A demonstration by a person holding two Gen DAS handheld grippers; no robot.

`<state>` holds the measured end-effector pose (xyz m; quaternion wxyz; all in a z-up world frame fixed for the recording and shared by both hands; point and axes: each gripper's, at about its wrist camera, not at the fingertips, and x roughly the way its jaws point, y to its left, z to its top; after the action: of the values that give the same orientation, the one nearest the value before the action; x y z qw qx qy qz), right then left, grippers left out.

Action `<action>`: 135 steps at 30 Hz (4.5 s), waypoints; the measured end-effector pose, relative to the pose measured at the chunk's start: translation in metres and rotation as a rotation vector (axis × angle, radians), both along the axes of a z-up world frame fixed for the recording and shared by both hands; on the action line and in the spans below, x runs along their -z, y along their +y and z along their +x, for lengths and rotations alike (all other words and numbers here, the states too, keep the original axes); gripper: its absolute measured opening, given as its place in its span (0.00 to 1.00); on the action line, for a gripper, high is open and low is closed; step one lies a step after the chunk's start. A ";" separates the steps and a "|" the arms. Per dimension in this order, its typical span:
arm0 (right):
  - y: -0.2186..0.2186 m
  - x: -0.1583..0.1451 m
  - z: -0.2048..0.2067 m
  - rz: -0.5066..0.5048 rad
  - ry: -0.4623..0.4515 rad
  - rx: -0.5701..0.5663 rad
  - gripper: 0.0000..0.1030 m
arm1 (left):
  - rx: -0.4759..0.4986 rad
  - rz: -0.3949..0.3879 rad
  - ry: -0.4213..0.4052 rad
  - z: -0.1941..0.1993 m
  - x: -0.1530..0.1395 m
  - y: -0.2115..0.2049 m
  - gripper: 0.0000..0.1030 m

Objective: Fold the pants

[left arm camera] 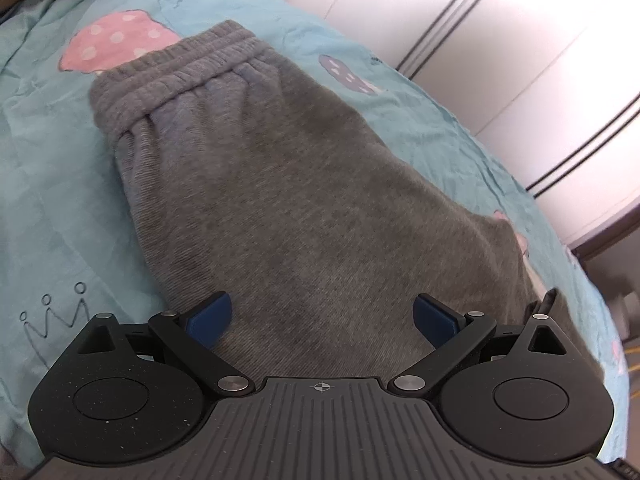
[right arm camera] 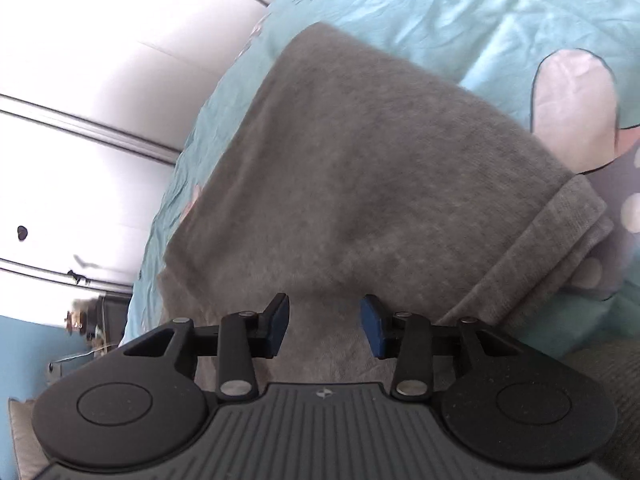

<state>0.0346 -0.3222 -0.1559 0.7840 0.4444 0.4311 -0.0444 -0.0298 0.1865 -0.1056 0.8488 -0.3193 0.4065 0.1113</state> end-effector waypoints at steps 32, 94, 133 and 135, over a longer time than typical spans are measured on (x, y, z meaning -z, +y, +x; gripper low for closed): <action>0.056 -0.012 0.018 -0.204 -0.159 -0.288 0.95 | -0.215 -0.454 -0.056 -0.014 0.039 0.140 0.97; 0.173 -0.030 0.055 -0.637 -0.299 -0.526 0.13 | -0.099 -0.303 -0.123 0.013 0.059 0.134 0.99; 0.106 -0.013 0.038 -0.412 -0.197 -0.477 0.93 | -0.150 -0.478 -0.234 0.028 0.077 0.156 0.81; 0.108 -0.013 0.037 -0.422 -0.198 -0.483 0.94 | -0.090 -0.424 -0.270 0.031 0.070 0.150 0.62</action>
<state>0.0720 -0.2146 -0.1431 0.8848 0.1594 0.4268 0.0978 0.0009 0.3360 -0.1760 0.8035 -0.5200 0.2891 0.0175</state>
